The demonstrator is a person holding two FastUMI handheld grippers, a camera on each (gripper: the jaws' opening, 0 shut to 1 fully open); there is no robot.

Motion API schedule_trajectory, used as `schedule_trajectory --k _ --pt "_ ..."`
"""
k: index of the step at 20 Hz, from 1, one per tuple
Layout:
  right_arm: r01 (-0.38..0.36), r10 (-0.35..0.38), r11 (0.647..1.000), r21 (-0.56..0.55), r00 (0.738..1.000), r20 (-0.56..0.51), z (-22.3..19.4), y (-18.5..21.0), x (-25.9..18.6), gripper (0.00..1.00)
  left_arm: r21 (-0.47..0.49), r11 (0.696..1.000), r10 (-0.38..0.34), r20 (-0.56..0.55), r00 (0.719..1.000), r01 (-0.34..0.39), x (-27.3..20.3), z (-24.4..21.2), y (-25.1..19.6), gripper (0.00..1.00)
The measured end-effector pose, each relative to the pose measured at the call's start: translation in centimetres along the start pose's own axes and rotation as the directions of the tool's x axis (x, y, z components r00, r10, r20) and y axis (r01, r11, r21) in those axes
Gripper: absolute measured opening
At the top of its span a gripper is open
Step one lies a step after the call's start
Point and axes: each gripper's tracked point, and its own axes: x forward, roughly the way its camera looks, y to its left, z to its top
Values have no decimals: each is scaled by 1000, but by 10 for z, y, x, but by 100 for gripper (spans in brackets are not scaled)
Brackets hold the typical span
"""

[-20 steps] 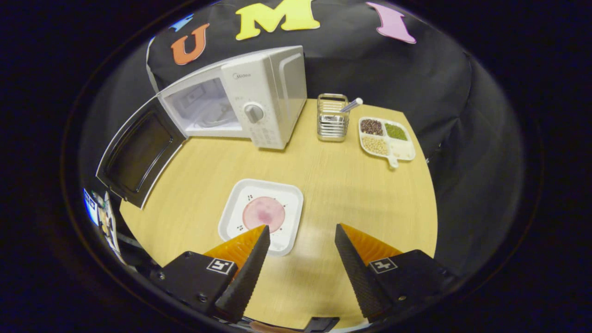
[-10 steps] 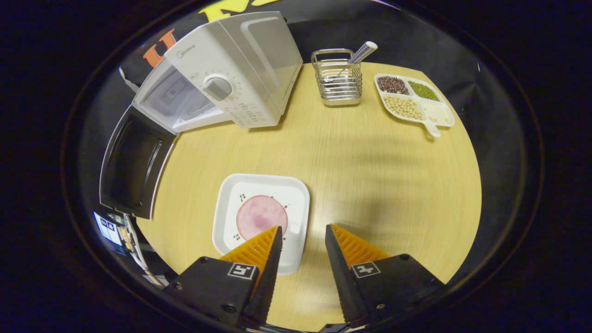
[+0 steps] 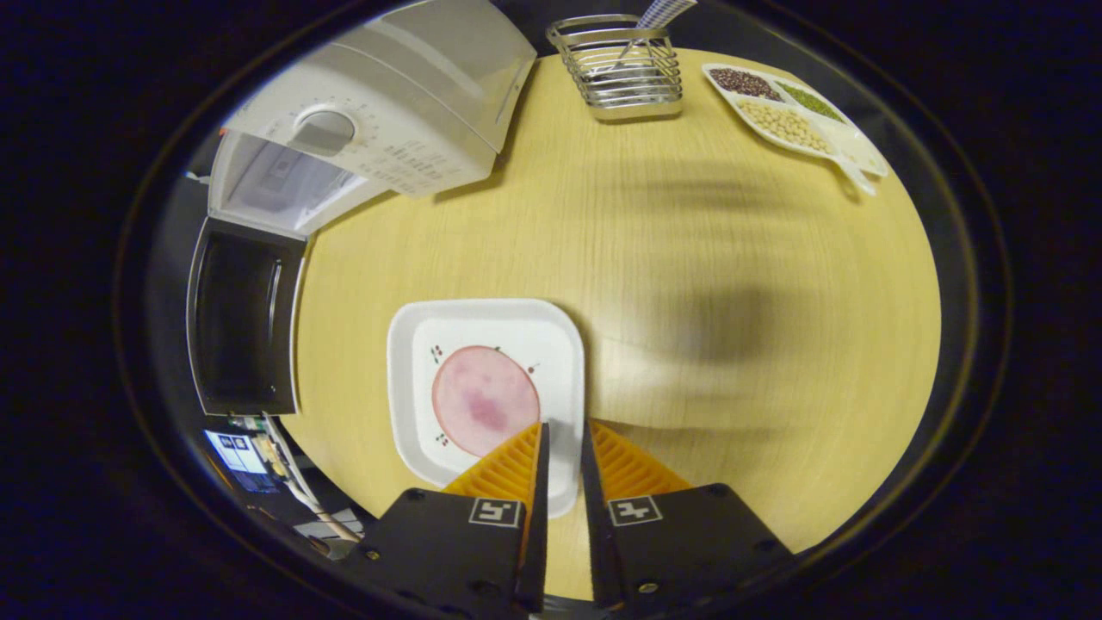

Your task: Open the microwave oven with the left hand, put the food in, and close the microwave oven.

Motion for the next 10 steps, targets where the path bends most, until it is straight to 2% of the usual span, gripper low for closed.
schedule_trajectory --k 1,3,6,10 --pt "-2 2 1000 5 1000 -4 -1 1 1 8 -2 1000 1 3 1000 -1 -1 1 0 92" --pt "-8 8 1000 -13 1000 -5 3 -1 1 4 -11 1000 1 7 1000 -1 -1 1 1 92" --pt "-40 39 998 46 999 24 -3 2 -1 4 -16 1000 2 4 1000 -2 -6 1 4 92" --pt "-124 107 979 162 988 109 -13 4 -8 3 -26 1000 3 16 1000 -3 -13 4 13 92"
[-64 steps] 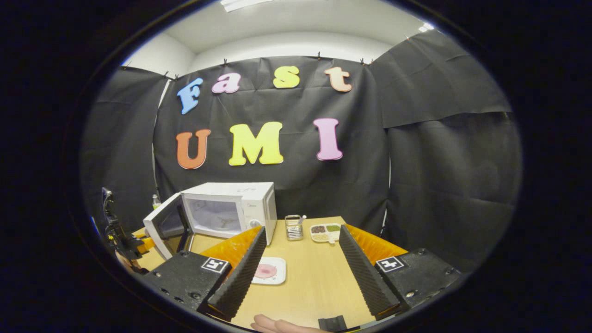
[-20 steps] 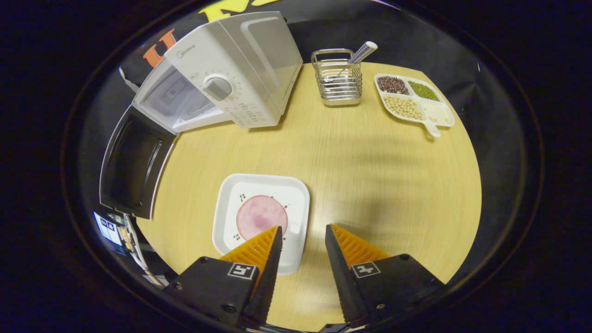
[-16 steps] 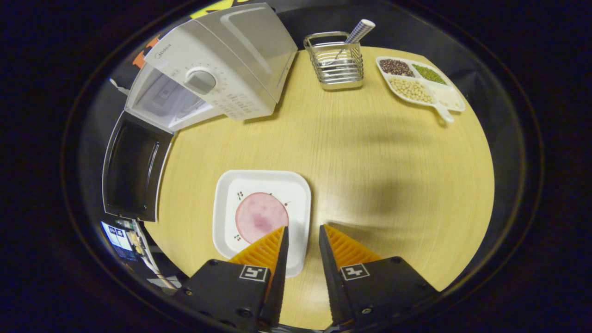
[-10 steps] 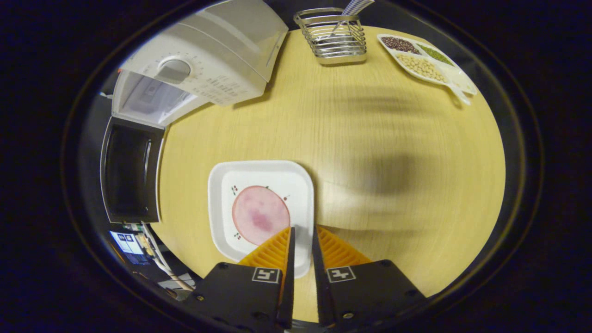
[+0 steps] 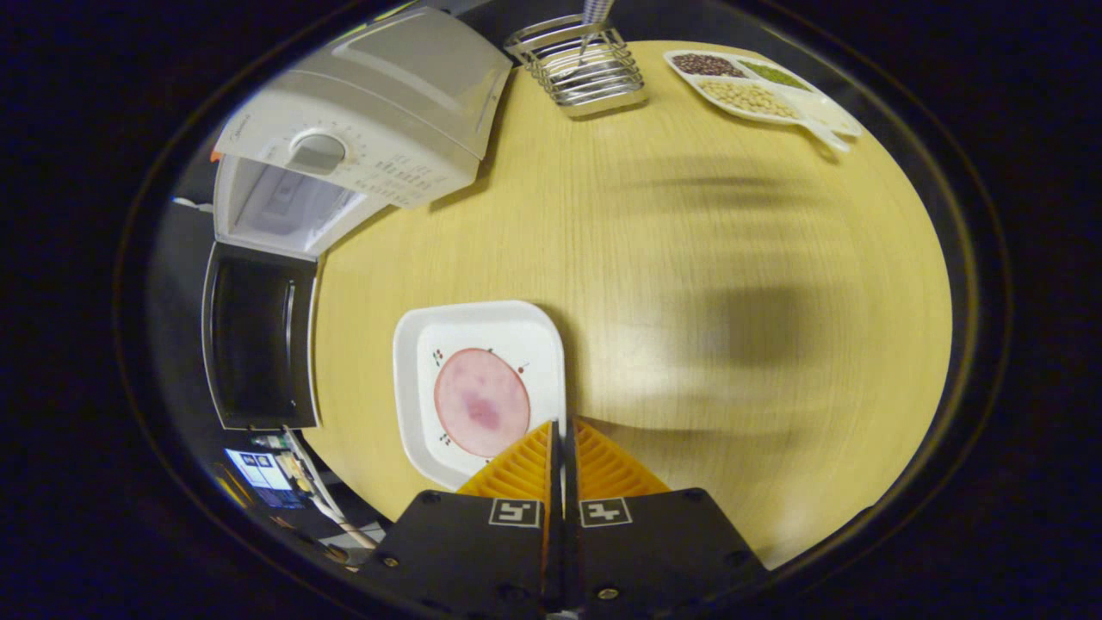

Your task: Open the microwave oven with the left hand, put the food in, and close the microwave oven.

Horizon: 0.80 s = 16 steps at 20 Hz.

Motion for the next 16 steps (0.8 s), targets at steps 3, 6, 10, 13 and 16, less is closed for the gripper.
schedule_trajectory --k 3,6,10,13,16 --pt "-68 62 994 90 996 71 -13 14 -12 4 -13 1000 -14 19 1000 15 -6 2 3 92" --pt "-90 78 989 115 991 106 -29 29 -14 4 -30 999 -18 19 1000 19 -10 -2 12 92" --pt "-120 106 986 117 988 114 -45 51 -13 4 -57 998 -14 30 999 16 -17 -1 26 92" --pt "-170 156 978 124 981 118 -50 66 -13 4 -74 997 -16 30 999 18 -21 -2 32 92" --pt "-209 190 970 124 970 149 -51 80 -20 4 -63 998 -13 25 1000 14 -24 -3 35 92"
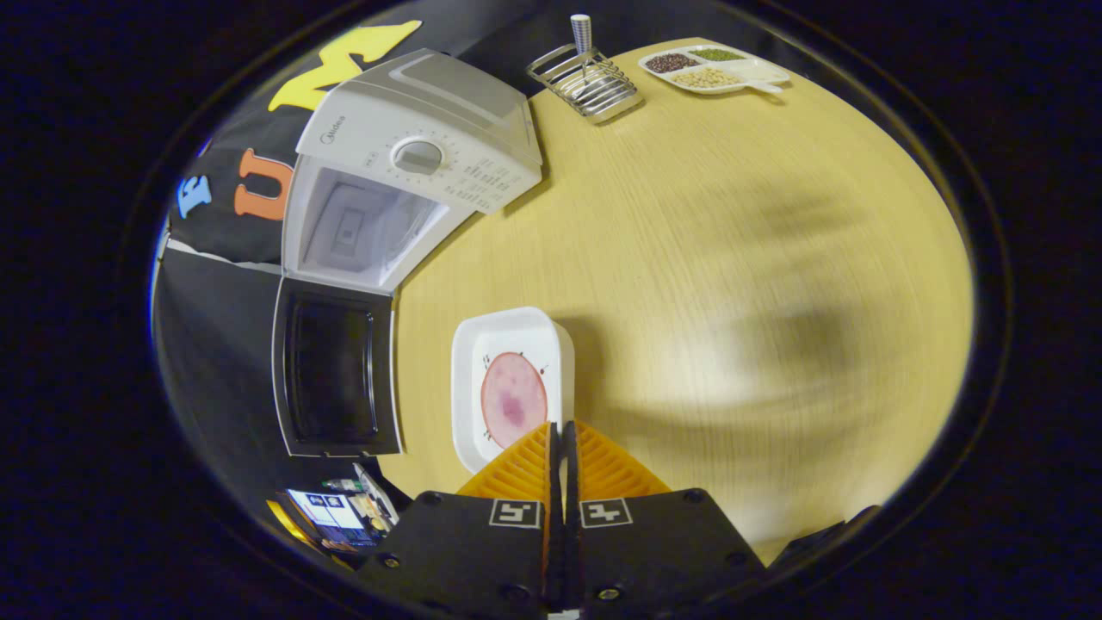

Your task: Open the microwave oven with the left hand, put the food in, and close the microwave oven.

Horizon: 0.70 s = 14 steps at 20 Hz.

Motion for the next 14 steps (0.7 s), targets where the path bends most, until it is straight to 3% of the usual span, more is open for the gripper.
schedule_trajectory --k 6,14 --pt "-68 59 995 71 991 123 11 54 8 4 33 999 -21 0 1000 21 -2 -1 -2 92" --pt "-179 106 959 222 946 305 31 153 63 4 12 1000 14 1 1000 -14 -7 2 30 92"
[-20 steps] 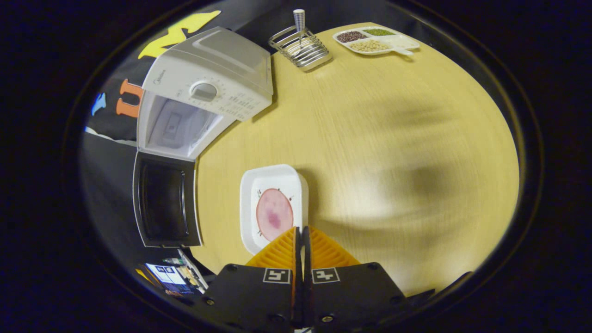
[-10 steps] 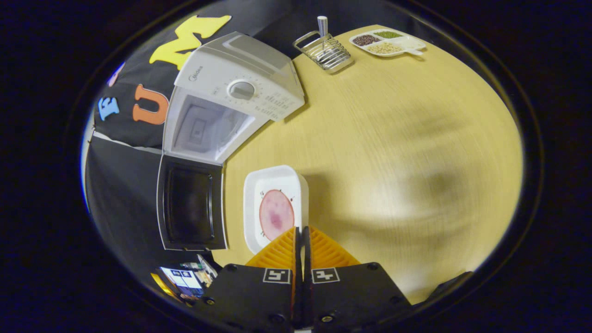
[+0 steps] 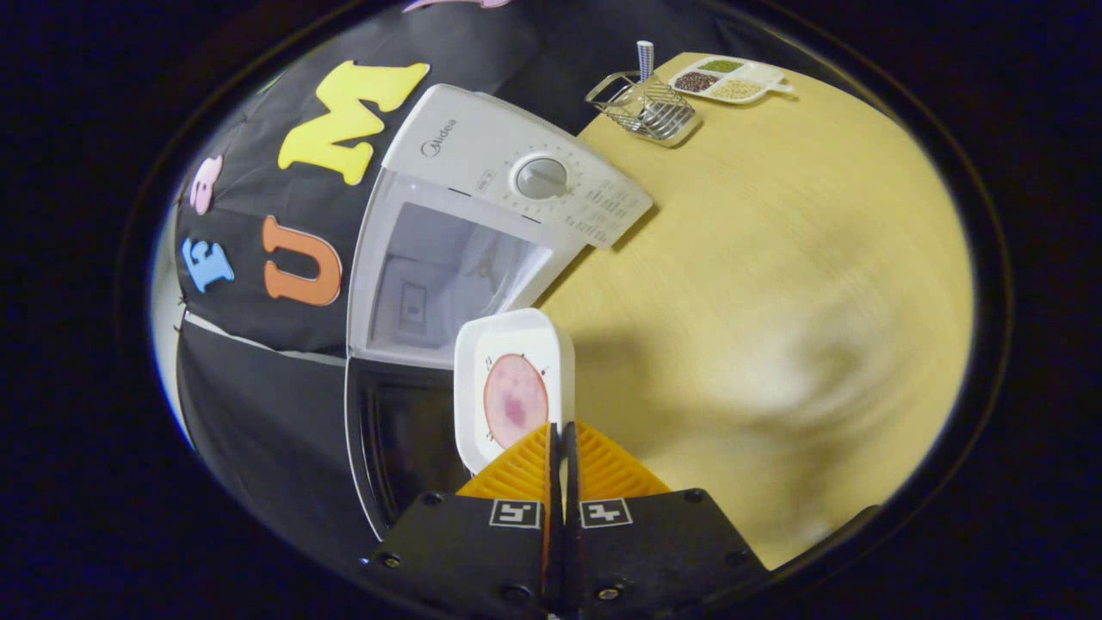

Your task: Open the microwave oven with the left hand, put the food in, and close the microwave oven.

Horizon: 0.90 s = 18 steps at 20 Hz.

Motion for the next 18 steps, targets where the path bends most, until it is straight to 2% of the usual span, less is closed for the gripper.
schedule_trajectory --k 2,7,11,15,16,18 --pt "-17 14 998 63 998 54 -4 20 22 4 7 1000 27 -6 1000 -27 0 -2 12 92" --pt "-58 16 976 208 980 197 -7 63 70 4 -4 999 42 -53 998 -42 7 -22 28 92" --pt "-107 32 963 249 958 285 0 99 98 4 -5 998 61 -60 996 -62 14 -24 44 92" --pt "-84 -36 951 299 927 374 24 97 121 4 22 997 80 -44 996 -80 16 -21 56 92" --pt "-71 -53 951 300 921 385 31 94 128 0 30 997 77 -44 996 -76 17 -21 56 92" --pt "-54 -75 947 316 921 382 41 91 148 4 55 995 81 -43 996 -78 20 -22 57 92"
